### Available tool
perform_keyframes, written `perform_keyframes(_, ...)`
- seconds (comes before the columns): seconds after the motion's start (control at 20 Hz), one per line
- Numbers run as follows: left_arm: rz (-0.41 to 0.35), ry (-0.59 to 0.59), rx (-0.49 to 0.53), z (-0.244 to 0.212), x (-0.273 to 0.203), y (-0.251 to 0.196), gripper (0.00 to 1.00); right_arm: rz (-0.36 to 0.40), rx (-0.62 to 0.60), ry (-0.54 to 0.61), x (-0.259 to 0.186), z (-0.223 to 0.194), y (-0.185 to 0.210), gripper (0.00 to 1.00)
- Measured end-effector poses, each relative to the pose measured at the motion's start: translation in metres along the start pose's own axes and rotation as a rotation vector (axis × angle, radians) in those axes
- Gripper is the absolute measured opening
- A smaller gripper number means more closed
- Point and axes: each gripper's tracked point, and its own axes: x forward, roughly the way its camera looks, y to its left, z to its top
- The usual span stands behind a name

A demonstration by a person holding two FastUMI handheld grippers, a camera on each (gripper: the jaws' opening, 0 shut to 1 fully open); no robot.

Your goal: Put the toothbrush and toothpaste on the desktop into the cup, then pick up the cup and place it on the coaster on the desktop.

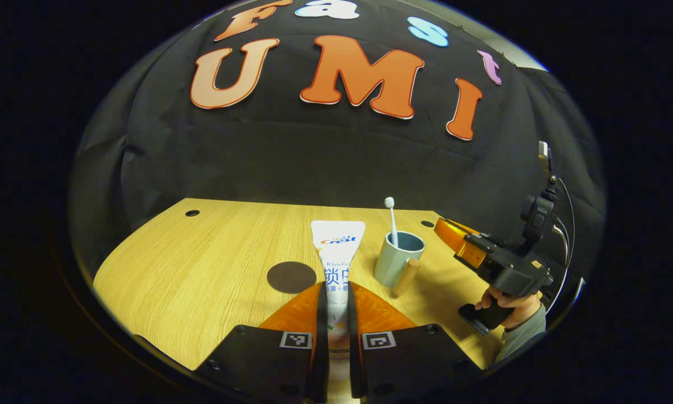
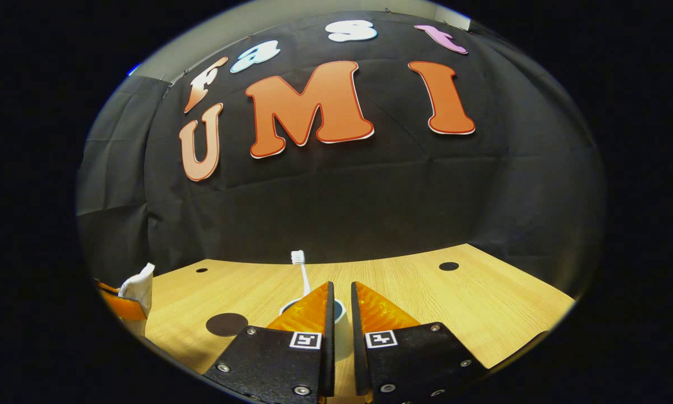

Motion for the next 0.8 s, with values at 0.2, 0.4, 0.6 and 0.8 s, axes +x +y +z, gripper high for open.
perform_keyframes(0.2, -0.035, -0.036, 0.003, 0.012, 0.029, -0.017, 0.18, 0.015, 0.004, 0.029, -0.016, -0.004, -0.004, 0.24)
perform_keyframes(0.4, -0.062, -0.089, 0.013, 0.032, 0.048, -0.027, 0.18, 0.031, -0.038, 0.043, -0.032, -0.007, -0.007, 0.41)
perform_keyframes(0.6, -0.091, -0.141, 0.025, 0.047, 0.06, -0.044, 0.18, 0.06, -0.074, 0.04, -0.047, -0.007, -0.006, 0.52)
perform_keyframes(0.8, -0.127, -0.181, 0.033, 0.06, 0.068, -0.062, 0.18, 0.069, -0.054, 0.044, -0.058, -0.01, -0.008, 0.67)
